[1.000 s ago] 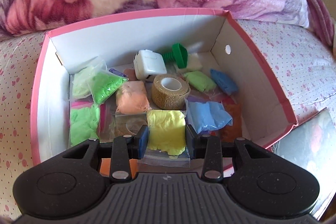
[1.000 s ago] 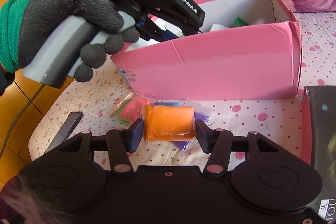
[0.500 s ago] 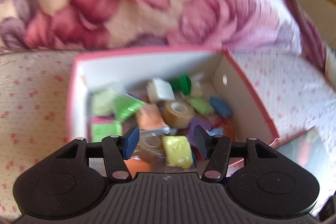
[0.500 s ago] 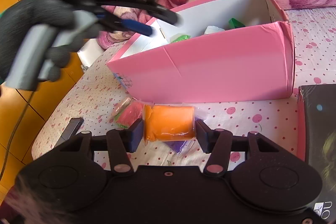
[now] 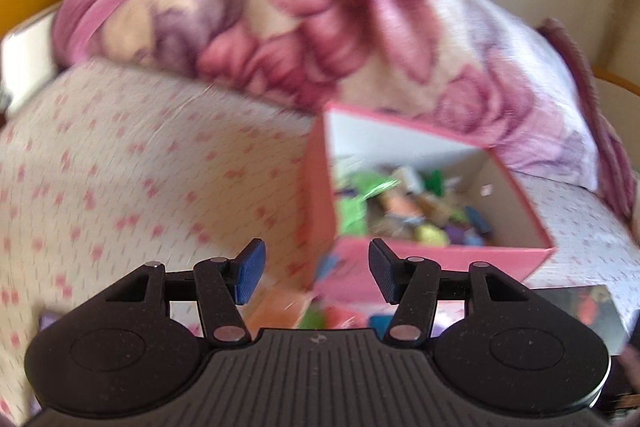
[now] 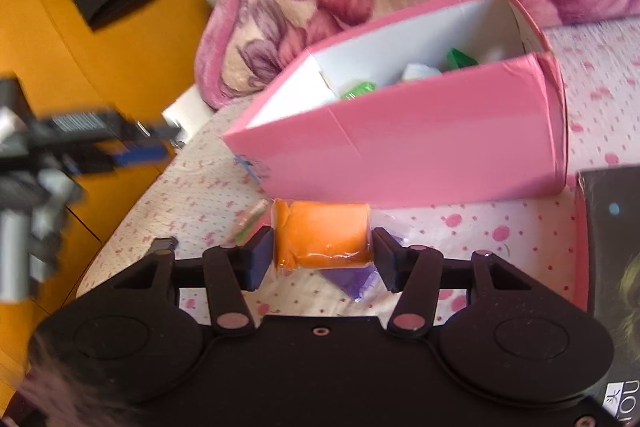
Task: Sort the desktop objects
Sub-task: 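Grasp the peach clay bag with the left tool while the right tool holds the orange bag, then lower the orange bag into the pink box and open the right tool while left holds peach bag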
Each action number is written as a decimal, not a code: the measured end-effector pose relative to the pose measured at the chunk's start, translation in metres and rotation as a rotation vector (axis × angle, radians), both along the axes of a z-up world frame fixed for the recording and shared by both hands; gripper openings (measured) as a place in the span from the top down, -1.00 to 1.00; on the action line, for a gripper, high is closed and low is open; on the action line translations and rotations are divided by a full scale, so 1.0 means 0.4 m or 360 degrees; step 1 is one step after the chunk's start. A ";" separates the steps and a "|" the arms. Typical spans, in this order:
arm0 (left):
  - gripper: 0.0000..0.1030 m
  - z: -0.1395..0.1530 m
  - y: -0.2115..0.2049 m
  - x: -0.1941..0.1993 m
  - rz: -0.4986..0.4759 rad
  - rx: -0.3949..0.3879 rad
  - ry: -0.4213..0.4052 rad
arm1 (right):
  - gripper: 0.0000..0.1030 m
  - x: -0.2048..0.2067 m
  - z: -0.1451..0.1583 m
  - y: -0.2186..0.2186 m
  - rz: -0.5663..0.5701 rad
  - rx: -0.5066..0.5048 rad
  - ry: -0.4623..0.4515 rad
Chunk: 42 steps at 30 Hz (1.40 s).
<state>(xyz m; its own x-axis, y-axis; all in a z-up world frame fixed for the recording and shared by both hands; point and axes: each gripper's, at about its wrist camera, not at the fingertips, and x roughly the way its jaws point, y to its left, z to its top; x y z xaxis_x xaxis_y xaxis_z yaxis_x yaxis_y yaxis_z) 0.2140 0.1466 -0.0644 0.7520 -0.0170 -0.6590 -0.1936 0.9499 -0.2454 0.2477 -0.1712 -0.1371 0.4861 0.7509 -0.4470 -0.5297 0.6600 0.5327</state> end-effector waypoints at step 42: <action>-0.21 -0.225 0.053 0.080 -0.0194 0.0006 0.0123 | -0.04 0.189 0.207 0.095 -0.0108 -0.0374 -0.0034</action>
<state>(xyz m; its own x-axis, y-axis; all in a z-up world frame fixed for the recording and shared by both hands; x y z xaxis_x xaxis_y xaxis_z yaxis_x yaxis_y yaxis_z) 0.2460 0.1680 -0.1544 0.6917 -0.1022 -0.7149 -0.0950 0.9684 -0.2304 0.3234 -0.1332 -0.0544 0.5432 0.5928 -0.5946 -0.4894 0.7990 0.3494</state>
